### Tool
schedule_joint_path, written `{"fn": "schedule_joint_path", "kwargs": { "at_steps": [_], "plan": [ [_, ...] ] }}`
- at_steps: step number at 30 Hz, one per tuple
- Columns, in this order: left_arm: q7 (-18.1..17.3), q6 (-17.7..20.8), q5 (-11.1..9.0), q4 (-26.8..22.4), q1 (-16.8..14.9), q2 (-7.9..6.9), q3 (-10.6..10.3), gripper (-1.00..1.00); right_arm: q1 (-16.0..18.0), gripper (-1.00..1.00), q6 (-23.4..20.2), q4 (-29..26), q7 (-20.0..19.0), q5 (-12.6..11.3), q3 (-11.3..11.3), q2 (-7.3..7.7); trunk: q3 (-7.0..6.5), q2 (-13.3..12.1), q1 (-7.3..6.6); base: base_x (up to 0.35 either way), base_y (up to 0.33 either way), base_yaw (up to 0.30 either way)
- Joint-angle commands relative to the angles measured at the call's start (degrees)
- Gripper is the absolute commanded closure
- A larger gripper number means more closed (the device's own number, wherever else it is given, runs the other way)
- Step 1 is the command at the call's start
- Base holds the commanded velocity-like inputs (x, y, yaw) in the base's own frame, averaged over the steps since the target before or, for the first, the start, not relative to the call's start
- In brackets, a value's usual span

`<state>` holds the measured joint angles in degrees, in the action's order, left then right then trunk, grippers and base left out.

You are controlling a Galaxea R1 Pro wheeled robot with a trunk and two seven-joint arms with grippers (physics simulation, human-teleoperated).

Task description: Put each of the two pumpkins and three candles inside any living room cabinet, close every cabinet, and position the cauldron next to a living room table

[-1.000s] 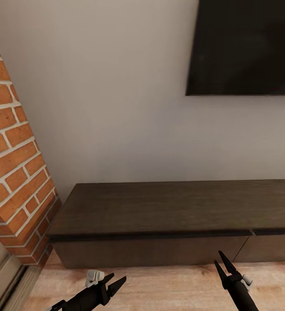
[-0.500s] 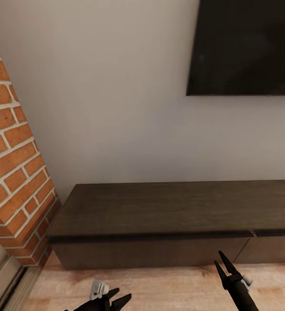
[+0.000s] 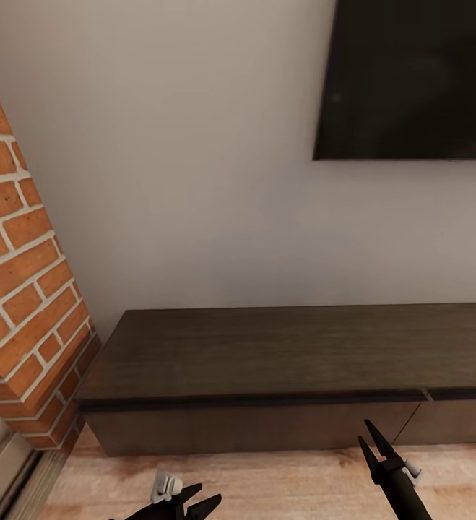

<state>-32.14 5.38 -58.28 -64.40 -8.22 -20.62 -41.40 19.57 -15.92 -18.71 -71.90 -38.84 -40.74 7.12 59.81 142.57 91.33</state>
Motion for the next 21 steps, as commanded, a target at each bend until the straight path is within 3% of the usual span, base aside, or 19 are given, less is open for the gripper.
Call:
{"fn": "schedule_joint_path", "kwargs": {
  "at_steps": [1, 8, 21],
  "plan": [
    [-0.1, 0.5, -0.6, 0.0, 0.0, -0.04, -0.1, -1.00, 0.0, -1.00, -0.6, 0.0, -0.2, -0.3, 0.0, 0.02, 0.05, 0.0, -0.01, 0.002, 0.000, 0.000],
    [-0.2, 0.3, -0.6, 0.0, 0.0, -0.04, 0.0, -1.00, 0.0, -1.00, -0.6, 0.0, -0.2, -0.3, 0.0, 0.04, 0.87, 0.7, 0.41, 0.000, 0.000, 0.000],
    [-0.4, 0.2, -0.6, 0.1, 0.0, -0.04, 0.0, -1.00, 0.0, -1.00, -0.6, -0.1, -0.5, -0.4, -0.1, 0.11, 0.87, 0.7, 0.41, 0.000, 0.000, 0.000]
  ]
}}
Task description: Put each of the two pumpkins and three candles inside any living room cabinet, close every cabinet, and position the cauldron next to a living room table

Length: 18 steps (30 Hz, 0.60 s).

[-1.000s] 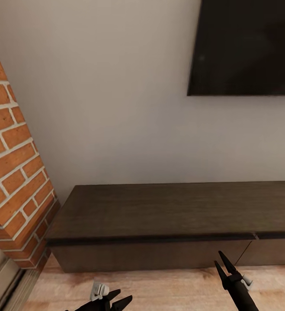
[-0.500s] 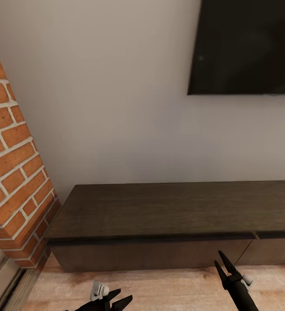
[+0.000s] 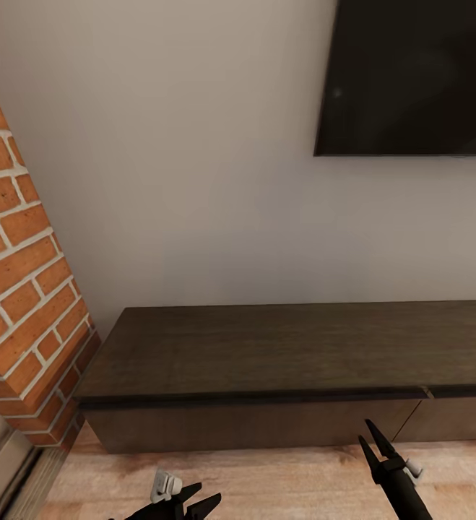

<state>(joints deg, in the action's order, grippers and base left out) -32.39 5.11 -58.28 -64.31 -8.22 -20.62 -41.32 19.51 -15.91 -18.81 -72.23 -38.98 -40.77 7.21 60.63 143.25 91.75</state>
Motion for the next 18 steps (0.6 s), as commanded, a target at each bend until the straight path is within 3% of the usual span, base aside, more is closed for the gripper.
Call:
{"fn": "schedule_joint_path", "kwargs": {
  "at_steps": [1, 7, 18],
  "plan": [
    [-0.1, 0.5, -0.6, 0.0, 0.0, -0.04, -0.1, -1.00, 0.0, -1.00, -0.7, 0.0, -0.2, -0.3, -0.1, 0.04, 0.05, 0.0, -0.01, 0.000, 0.000, 0.000],
    [-0.1, 0.5, -0.6, 0.0, 0.0, -0.04, -0.1, -1.00, -0.1, -1.00, -6.2, -0.5, -0.3, -1.3, 0.0, 1.03, 0.05, 0.0, -0.01, 0.000, 0.000, 0.000],
    [-0.1, 0.4, -0.6, 0.1, 0.0, -0.04, -0.1, -1.00, -0.2, -1.00, -8.1, -0.6, 0.0, -2.3, 0.0, 1.59, 0.05, 0.0, -0.01, 0.033, 0.000, 0.000]
  ]
}}
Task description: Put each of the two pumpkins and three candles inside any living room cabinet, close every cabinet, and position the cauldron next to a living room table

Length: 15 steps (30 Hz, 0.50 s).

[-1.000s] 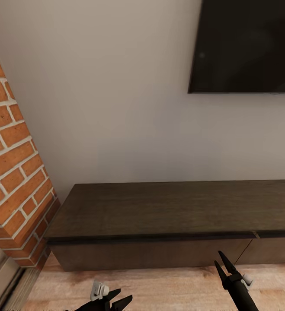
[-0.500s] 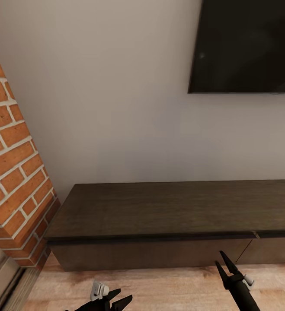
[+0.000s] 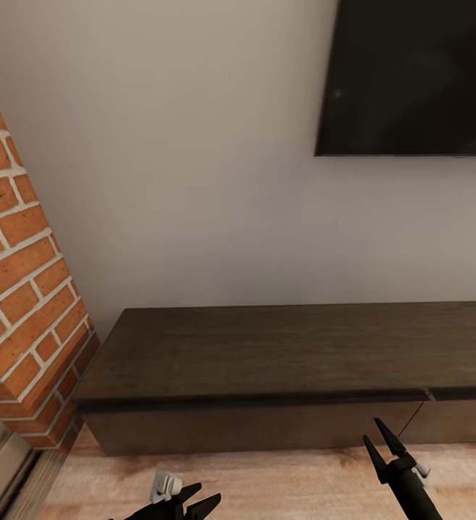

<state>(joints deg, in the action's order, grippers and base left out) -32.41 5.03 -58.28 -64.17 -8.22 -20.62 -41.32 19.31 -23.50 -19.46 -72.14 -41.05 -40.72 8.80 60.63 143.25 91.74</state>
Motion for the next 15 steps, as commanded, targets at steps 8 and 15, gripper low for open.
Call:
{"fn": "schedule_joint_path", "kwargs": {
  "at_steps": [8, 15],
  "plan": [
    [-0.1, 0.5, -0.6, 0.2, 0.0, -0.03, -0.1, -1.00, 0.0, -1.00, -0.7, 0.4, 0.0, -0.3, -0.1, 0.23, 0.05, 0.0, -0.01, 0.100, 0.000, 0.000],
    [-0.1, 0.5, -0.6, 0.3, 0.0, 0.00, -0.1, -1.00, 0.0, -1.00, -0.7, 0.5, 0.1, -0.3, -0.1, 0.25, 0.05, 0.0, -0.01, 0.078, 0.000, 0.000]
  ]
}}
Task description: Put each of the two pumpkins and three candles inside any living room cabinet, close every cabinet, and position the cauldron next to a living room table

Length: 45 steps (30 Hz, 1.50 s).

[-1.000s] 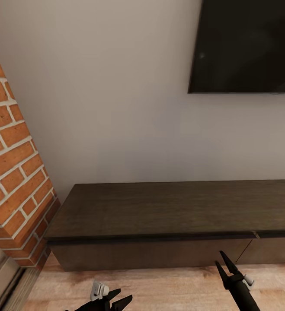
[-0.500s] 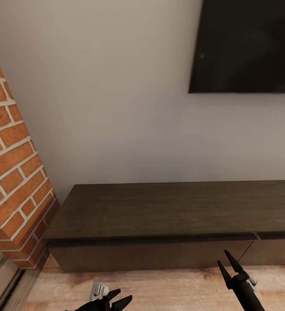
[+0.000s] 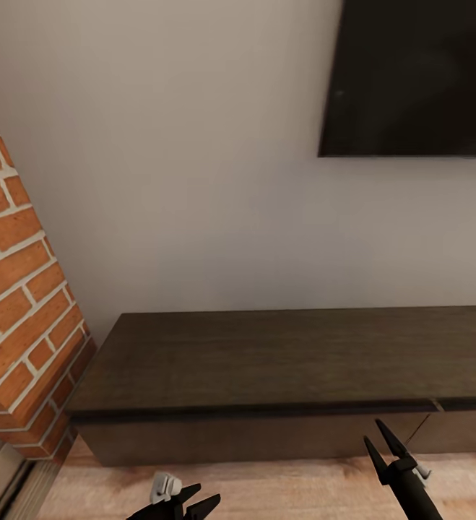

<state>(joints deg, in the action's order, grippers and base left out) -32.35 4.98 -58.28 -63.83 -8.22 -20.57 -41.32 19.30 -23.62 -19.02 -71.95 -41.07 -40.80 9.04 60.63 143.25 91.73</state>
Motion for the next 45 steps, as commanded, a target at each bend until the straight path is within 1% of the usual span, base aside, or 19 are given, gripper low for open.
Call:
{"fn": "schedule_joint_path", "kwargs": {
  "at_steps": [1, 27, 34, 45],
  "plan": [
    [-0.1, 0.5, -0.6, 0.0, 0.0, -0.02, -0.1, -1.00, 0.0, -1.00, -0.6, 0.1, -0.1, -0.2, -0.1, 0.01, 0.05, 0.0, 0.00, 0.087, 0.000, 0.000],
    [-0.1, 0.5, -0.5, 0.1, 0.0, 0.01, -0.1, -1.00, 0.1, -1.00, -0.6, 0.2, 0.0, -0.2, -0.1, 0.01, 0.05, 0.0, 0.00, 0.052, 0.000, 0.000],
    [0.1, 0.5, -0.5, 0.2, 0.0, 0.01, -0.1, -1.00, 0.1, -1.00, -0.6, 0.2, 0.0, -0.2, -0.1, 0.01, 0.05, 0.0, 0.00, 0.120, 0.000, 0.000],
    [-0.1, 0.5, -0.5, 0.2, 0.0, 0.01, -0.1, -1.00, 0.1, -1.00, -0.6, 0.2, 0.0, -0.2, -0.1, 0.01, 0.05, 0.0, 0.00, 0.015, 0.000, 0.000]
  ]
}}
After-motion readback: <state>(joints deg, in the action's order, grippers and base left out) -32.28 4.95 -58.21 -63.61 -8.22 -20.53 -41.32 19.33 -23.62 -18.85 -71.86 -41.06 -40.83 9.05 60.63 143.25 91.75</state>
